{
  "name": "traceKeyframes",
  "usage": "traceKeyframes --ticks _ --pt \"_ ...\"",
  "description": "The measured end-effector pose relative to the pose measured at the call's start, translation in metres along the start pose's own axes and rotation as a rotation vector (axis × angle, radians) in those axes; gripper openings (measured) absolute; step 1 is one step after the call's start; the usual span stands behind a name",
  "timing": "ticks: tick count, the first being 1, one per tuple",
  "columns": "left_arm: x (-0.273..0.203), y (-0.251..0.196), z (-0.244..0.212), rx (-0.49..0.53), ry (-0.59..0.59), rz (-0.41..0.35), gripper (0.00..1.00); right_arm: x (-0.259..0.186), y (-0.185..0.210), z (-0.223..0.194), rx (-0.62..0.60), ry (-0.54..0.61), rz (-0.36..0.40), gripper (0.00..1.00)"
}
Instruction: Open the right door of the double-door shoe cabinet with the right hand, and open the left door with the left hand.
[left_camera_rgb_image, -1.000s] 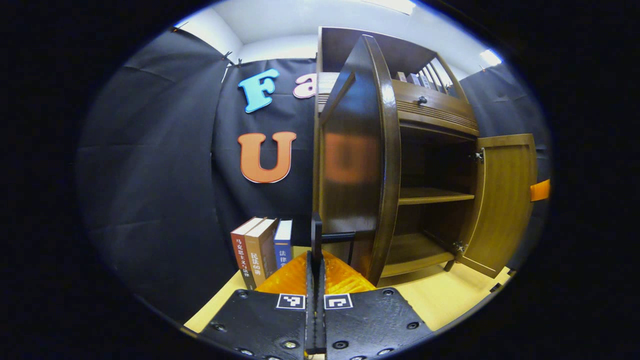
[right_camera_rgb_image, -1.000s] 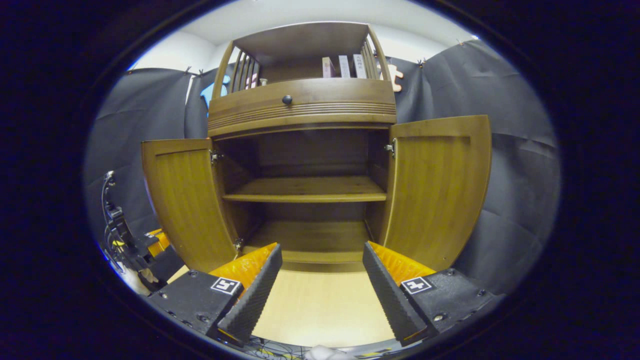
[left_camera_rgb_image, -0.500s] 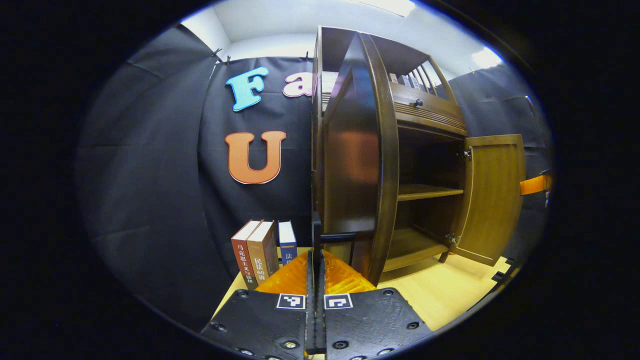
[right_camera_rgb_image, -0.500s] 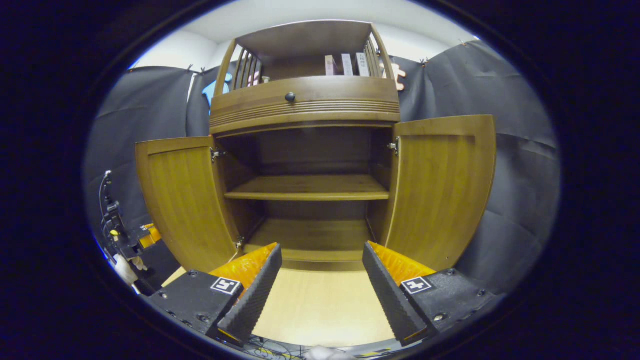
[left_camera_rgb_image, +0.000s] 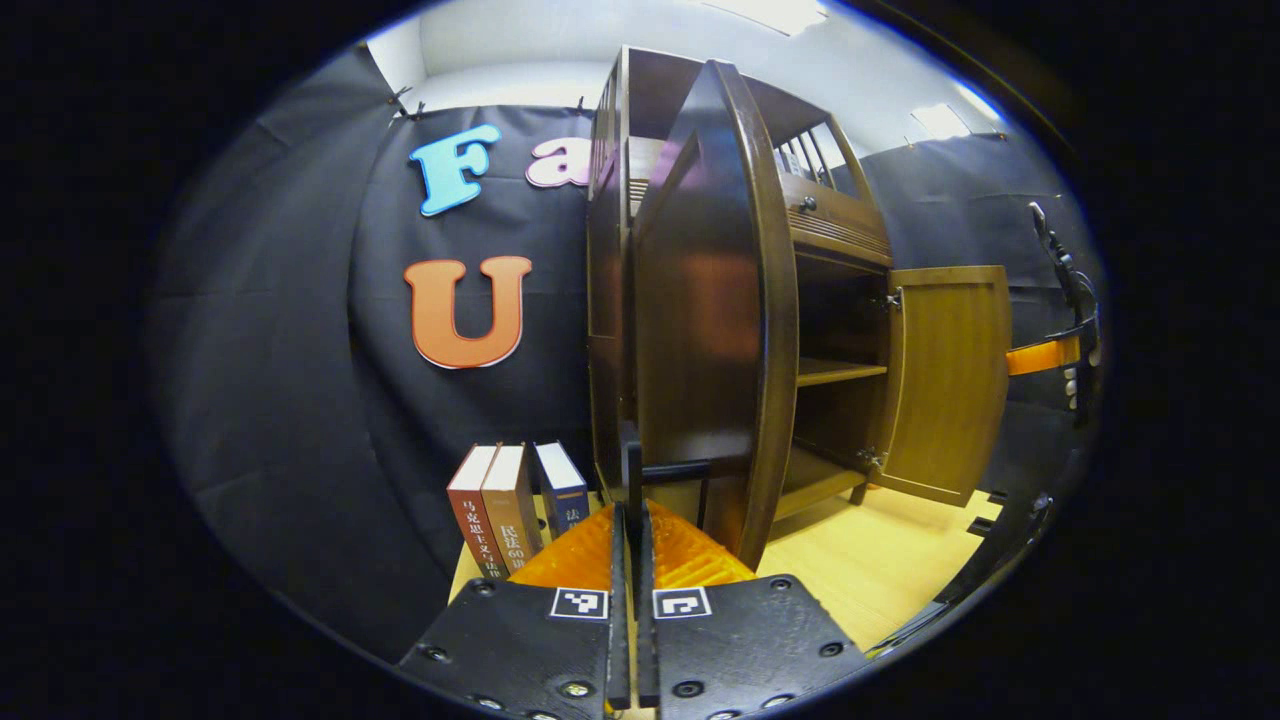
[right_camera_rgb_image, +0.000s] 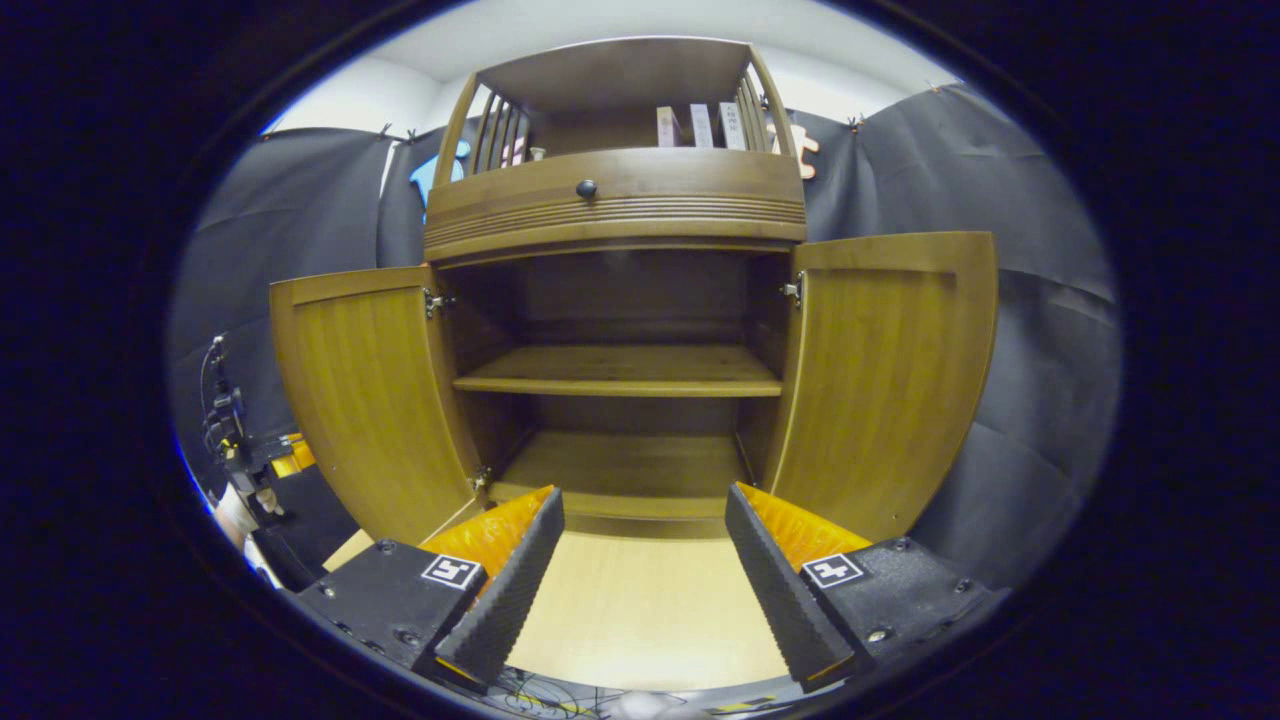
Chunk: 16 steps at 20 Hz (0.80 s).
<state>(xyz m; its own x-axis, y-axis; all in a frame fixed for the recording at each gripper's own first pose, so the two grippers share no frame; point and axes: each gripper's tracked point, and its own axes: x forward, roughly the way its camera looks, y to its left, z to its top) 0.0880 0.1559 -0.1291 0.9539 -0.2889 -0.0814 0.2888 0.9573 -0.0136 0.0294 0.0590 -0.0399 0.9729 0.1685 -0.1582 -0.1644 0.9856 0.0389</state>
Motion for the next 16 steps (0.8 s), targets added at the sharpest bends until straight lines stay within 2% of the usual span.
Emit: traceKeyframes --ticks 1,4,7,8,12,13,16 --pt "-0.003 0.004 -0.003 0.009 0.005 0.008 0.05 0.000 0.001 0.000 -0.001 0.001 0.005 1.00" --pt "-0.020 0.012 -0.024 -0.007 0.074 0.056 0.53 -0.001 0.004 -0.001 0.002 -0.006 0.026 1.00" --pt "-0.046 0.021 -0.036 0.006 0.110 0.173 1.00 0.000 0.002 -0.003 -0.005 -0.022 0.039 1.00" --pt "-0.055 0.020 -0.039 0.005 0.119 0.210 0.98 0.000 0.000 -0.005 -0.007 -0.024 0.042 1.00" --pt "-0.096 0.025 -0.046 -0.020 0.139 0.408 1.00 0.001 -0.010 -0.011 -0.004 -0.022 0.067 1.00" --pt "-0.106 0.021 -0.043 -0.030 0.134 0.445 0.96 0.001 -0.015 -0.013 -0.007 -0.017 0.071 1.00" --pt "-0.122 -0.015 -0.026 -0.035 0.119 0.473 0.96 -0.005 -0.032 -0.016 -0.011 -0.003 0.078 1.00"
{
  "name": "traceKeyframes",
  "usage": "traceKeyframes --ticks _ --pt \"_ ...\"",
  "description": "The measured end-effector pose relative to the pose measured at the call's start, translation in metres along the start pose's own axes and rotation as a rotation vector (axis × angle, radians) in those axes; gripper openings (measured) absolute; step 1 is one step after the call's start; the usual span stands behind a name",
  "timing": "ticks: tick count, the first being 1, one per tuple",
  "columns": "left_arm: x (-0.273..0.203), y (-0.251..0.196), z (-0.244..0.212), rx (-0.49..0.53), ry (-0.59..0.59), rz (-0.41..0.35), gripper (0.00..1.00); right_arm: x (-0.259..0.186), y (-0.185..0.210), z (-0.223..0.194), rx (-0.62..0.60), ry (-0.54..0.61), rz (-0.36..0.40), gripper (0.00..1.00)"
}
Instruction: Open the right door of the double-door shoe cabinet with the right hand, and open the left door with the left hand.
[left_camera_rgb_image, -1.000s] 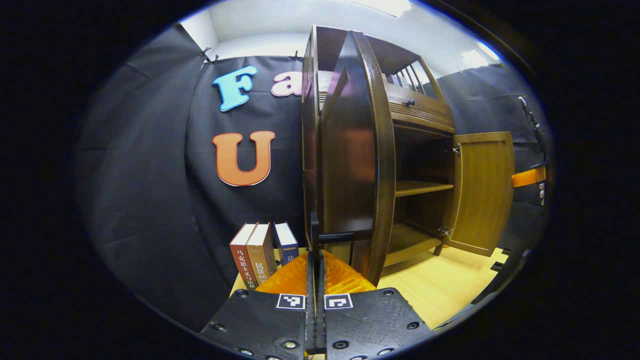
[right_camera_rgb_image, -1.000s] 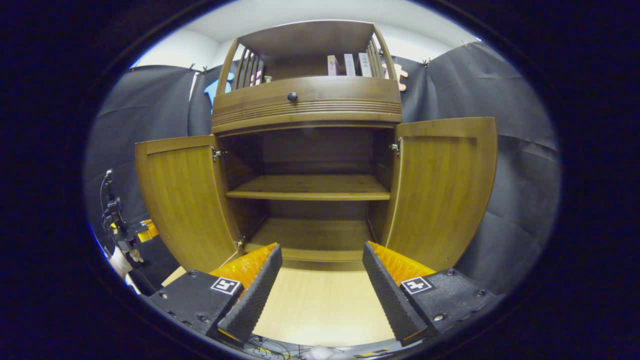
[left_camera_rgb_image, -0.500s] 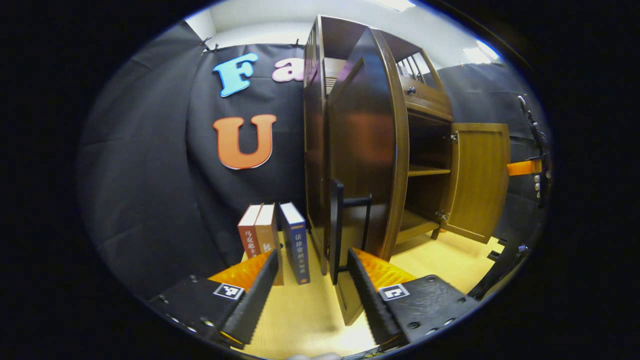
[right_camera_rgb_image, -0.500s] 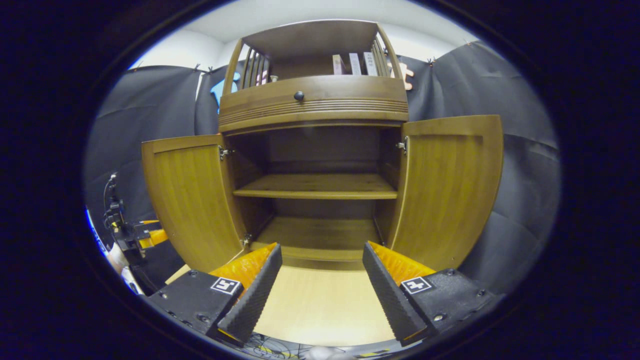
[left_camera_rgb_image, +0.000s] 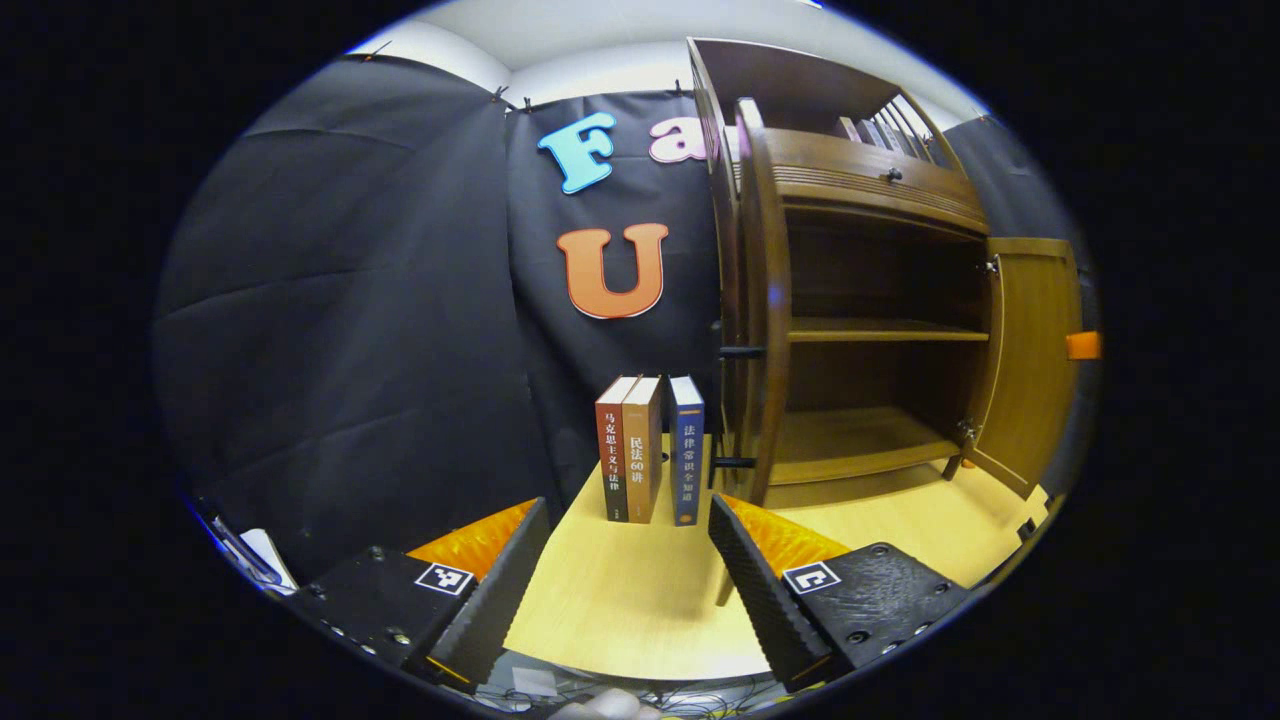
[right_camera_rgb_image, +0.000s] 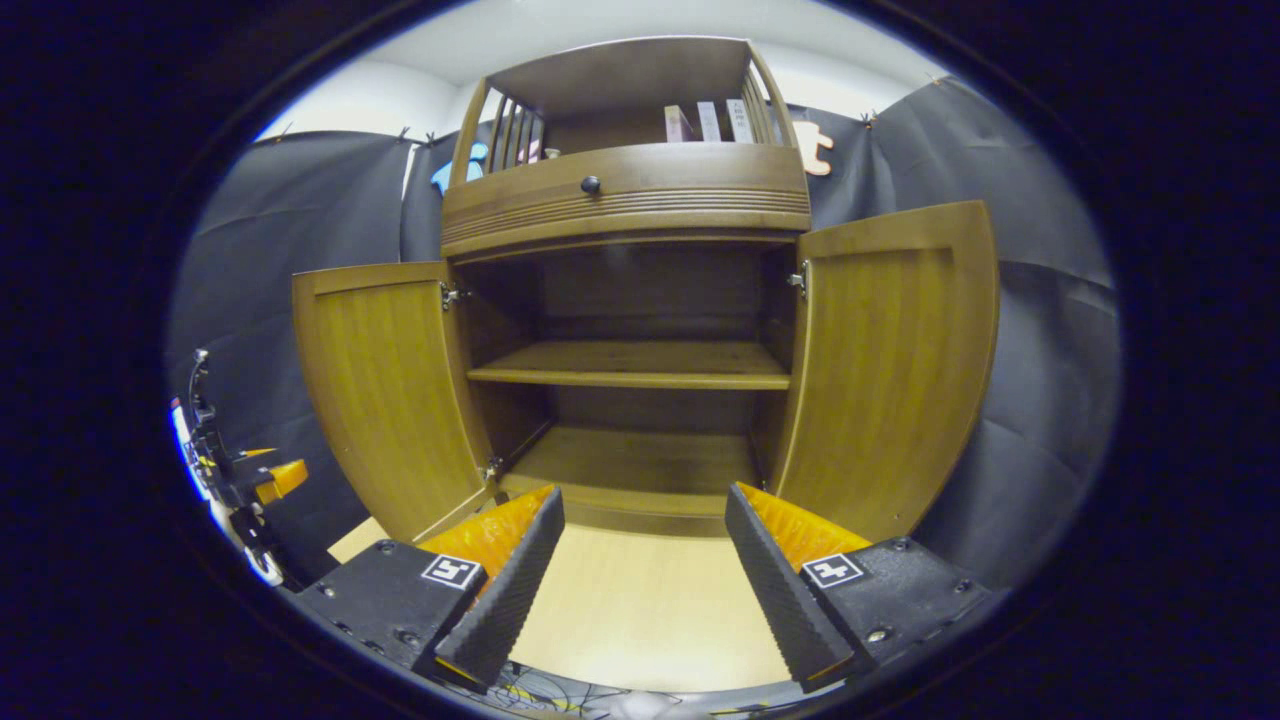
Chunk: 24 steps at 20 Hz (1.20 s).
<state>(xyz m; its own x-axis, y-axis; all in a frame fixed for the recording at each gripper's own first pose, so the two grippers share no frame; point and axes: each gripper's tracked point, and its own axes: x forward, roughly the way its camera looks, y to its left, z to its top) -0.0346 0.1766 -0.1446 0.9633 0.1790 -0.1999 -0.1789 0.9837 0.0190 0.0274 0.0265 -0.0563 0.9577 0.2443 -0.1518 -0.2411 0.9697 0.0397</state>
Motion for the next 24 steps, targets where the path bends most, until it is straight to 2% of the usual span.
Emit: traceKeyframes --ticks 6,7,8,11,12,14,15,18,19,24 --pt "-0.041 -0.077 0.064 0.033 -0.107 0.020 0.95 -0.014 -0.035 0.006 0.016 -0.021 -0.012 1.00" --pt "-0.044 -0.094 0.073 0.037 -0.125 0.015 0.91 -0.017 -0.040 0.008 0.019 -0.028 -0.016 1.00" --pt "-0.047 -0.112 0.081 0.042 -0.145 0.006 0.95 -0.020 -0.043 0.010 0.024 -0.037 -0.017 1.00" --pt "-0.053 -0.166 0.099 0.035 -0.179 -0.064 0.95 -0.028 -0.059 0.020 0.025 -0.074 -0.042 1.00" --pt "-0.055 -0.183 0.103 0.015 -0.183 -0.087 1.00 -0.031 -0.064 0.025 0.028 -0.092 -0.051 1.00" --pt "-0.055 -0.210 0.108 -0.008 -0.182 -0.121 0.96 -0.038 -0.070 0.033 0.041 -0.120 -0.059 1.00" --pt "-0.055 -0.219 0.111 -0.014 -0.184 -0.130 0.93 -0.041 -0.075 0.037 0.048 -0.133 -0.067 1.00" --pt "-0.056 -0.245 0.120 -0.034 -0.184 -0.177 1.00 -0.049 -0.087 0.045 0.049 -0.162 -0.093 1.00" --pt "-0.057 -0.250 0.123 -0.032 -0.184 -0.184 0.96 -0.051 -0.089 0.046 0.046 -0.169 -0.099 1.00" --pt "-0.057 -0.261 0.132 -0.025 -0.180 -0.202 0.96 -0.060 -0.089 0.051 0.038 -0.193 -0.111 1.00"
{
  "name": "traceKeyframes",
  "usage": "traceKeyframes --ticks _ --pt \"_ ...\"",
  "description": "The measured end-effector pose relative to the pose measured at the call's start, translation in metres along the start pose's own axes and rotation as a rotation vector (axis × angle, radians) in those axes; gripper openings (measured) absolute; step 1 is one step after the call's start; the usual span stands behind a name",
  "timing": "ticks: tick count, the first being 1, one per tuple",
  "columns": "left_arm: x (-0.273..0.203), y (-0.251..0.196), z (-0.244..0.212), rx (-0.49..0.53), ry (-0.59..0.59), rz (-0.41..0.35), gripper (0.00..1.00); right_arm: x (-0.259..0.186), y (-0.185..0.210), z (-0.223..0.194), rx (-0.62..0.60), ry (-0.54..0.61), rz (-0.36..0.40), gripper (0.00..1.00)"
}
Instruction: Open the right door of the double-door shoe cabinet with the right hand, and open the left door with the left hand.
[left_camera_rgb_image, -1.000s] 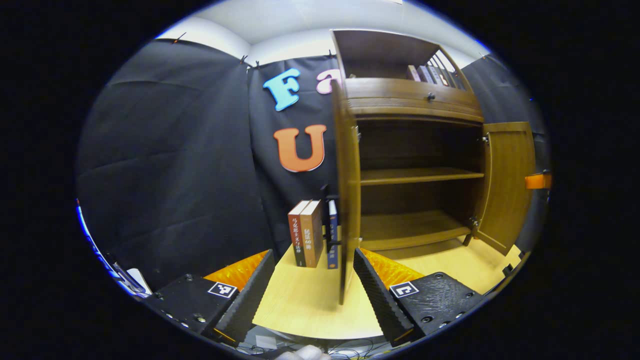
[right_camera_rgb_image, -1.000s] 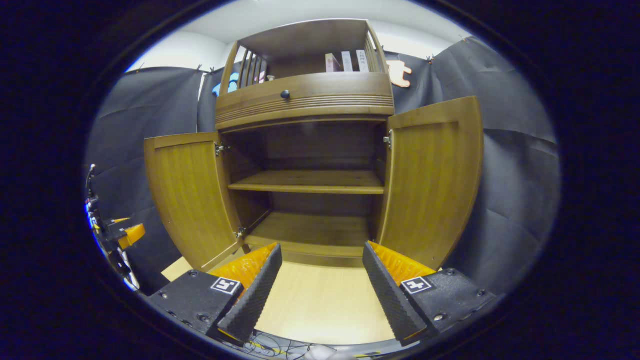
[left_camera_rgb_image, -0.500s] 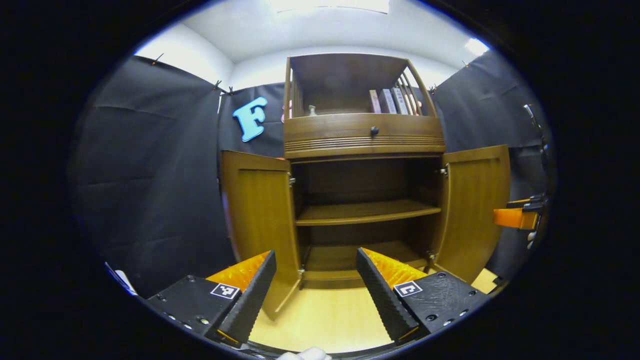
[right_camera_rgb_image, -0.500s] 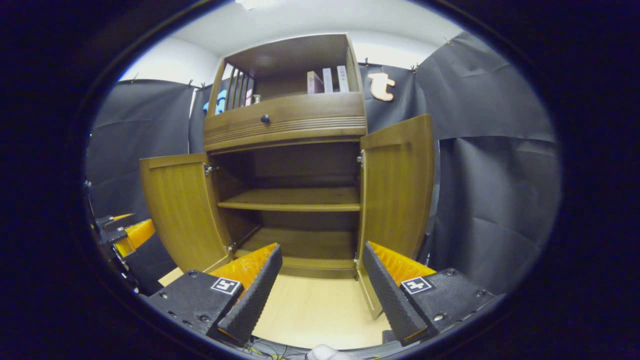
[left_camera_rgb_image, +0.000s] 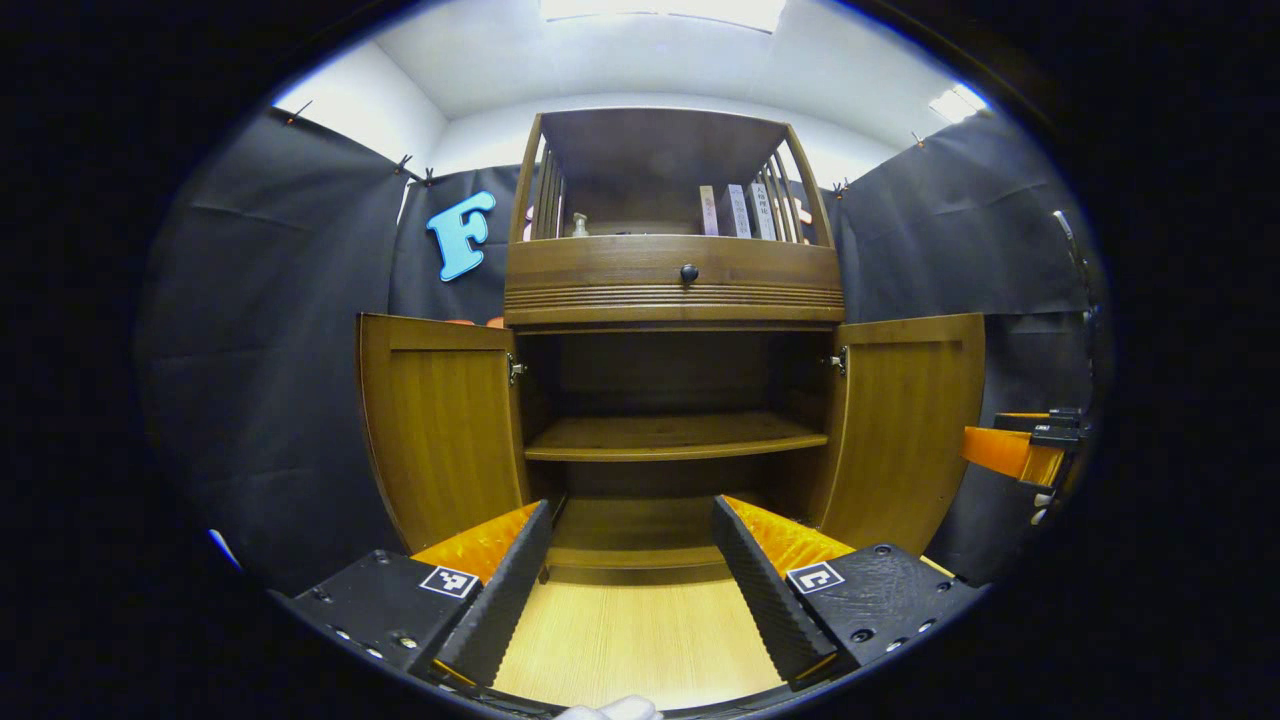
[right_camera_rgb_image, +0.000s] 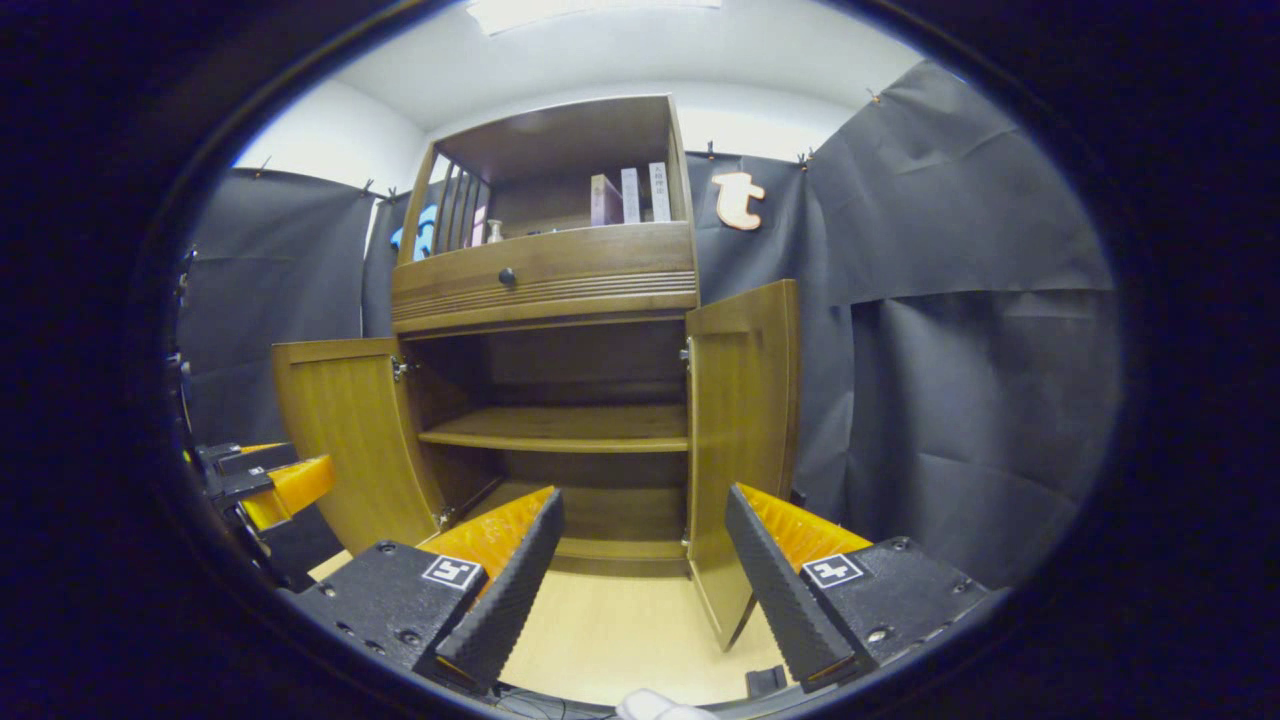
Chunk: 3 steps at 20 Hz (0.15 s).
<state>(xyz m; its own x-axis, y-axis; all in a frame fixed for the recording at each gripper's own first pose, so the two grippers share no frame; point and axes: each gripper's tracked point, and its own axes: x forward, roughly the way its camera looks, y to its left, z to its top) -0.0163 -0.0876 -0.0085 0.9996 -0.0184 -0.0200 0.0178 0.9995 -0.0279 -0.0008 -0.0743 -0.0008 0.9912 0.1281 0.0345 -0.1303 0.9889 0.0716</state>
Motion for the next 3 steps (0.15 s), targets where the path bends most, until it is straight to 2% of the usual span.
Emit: traceKeyframes --ticks 2,3 --pt "-0.0001 -0.0003 0.0043 -0.001 -0.005 0.000 0.96 -0.0018 0.0008 0.0032 -0.002 -0.008 -0.001 1.00" --pt "0.0002 0.0009 0.0058 -0.002 -0.003 0.003 1.00 -0.0027 0.0013 0.0050 -0.003 -0.010 -0.002 1.00"
